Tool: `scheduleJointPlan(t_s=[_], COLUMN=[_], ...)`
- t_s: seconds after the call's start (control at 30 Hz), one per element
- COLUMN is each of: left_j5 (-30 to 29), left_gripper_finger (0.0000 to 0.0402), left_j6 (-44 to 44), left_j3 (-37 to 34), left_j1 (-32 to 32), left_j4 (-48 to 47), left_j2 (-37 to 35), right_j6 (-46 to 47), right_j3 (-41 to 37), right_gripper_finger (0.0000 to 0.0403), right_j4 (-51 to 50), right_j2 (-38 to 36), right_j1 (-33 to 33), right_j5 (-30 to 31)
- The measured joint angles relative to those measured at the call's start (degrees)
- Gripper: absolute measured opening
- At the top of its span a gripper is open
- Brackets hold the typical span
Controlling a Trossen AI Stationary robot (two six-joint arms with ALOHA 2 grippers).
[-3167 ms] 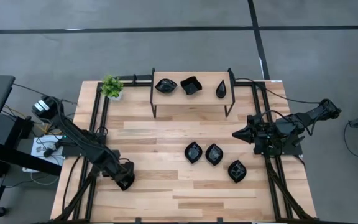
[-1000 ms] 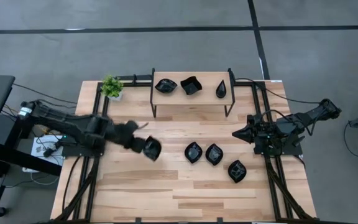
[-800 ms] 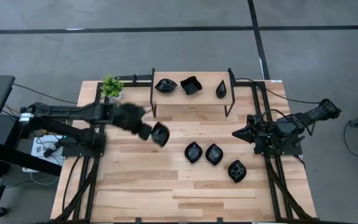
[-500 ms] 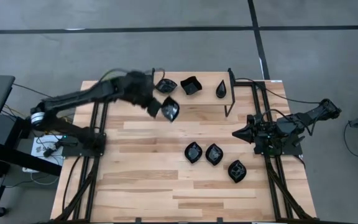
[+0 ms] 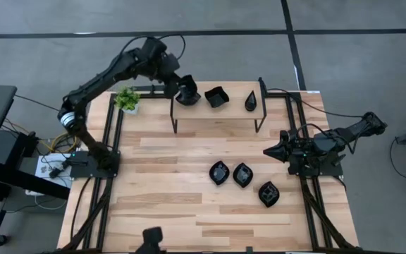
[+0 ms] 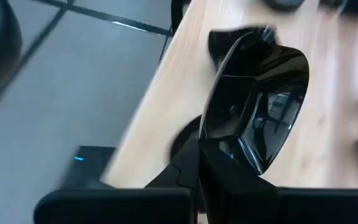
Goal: Pick & Place Mini shaped plates
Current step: Stack the black plate on top of the black plate on the shelf
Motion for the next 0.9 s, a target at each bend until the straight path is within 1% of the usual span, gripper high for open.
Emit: scheduleJointPlan(t_s=[0.07, 0.2, 0.37, 0.47, 0.57, 0.77, 0.9], left_j5=[-0.7, -0.9, -1.4, -3.6, -6.8, -7.0, -7.0], left_gripper_finger=[0.0003, 0.0003, 0.0003, 0.0003, 0.0003, 0.0004, 0.0004], left_j6=[6.8, 17.7, 25.8, 30.3, 33.0, 36.8, 37.1], left_j3=[1.8, 4.1, 6.7, 8.0, 9.0, 9.6, 9.6], left_j1=[0.9, 1.2, -0.1, -1.2, -2.5, -3.3, -3.2], left_j4=[-2.1, -5.1, -5.4, -5.3, -5.3, -5.9, -6.2], left_j2=[1.6, 3.7, 5.3, 5.5, 5.5, 5.4, 5.4], right_j6=[0.0, 0.0, 0.0, 0.0, 0.0, 0.0, 0.0], right_j3=[0.0, 0.0, 0.0, 0.0, 0.0, 0.0, 0.0], right_gripper_finger=[0.0010, 0.0010, 0.0010, 0.0010, 0.0010, 0.0010, 0.0010], right_j4=[0.0, 0.0, 0.0, 0.0, -0.1, -0.1, -0.1], right_j2=[0.0, 0.0, 0.0, 0.0, 0.0, 0.0, 0.0], right_j1=[0.0, 0.0, 0.0, 0.0, 0.0, 0.0, 0.0], right_j5=[0.0, 0.1, 0.2, 0.2, 0.2, 0.2, 0.2])
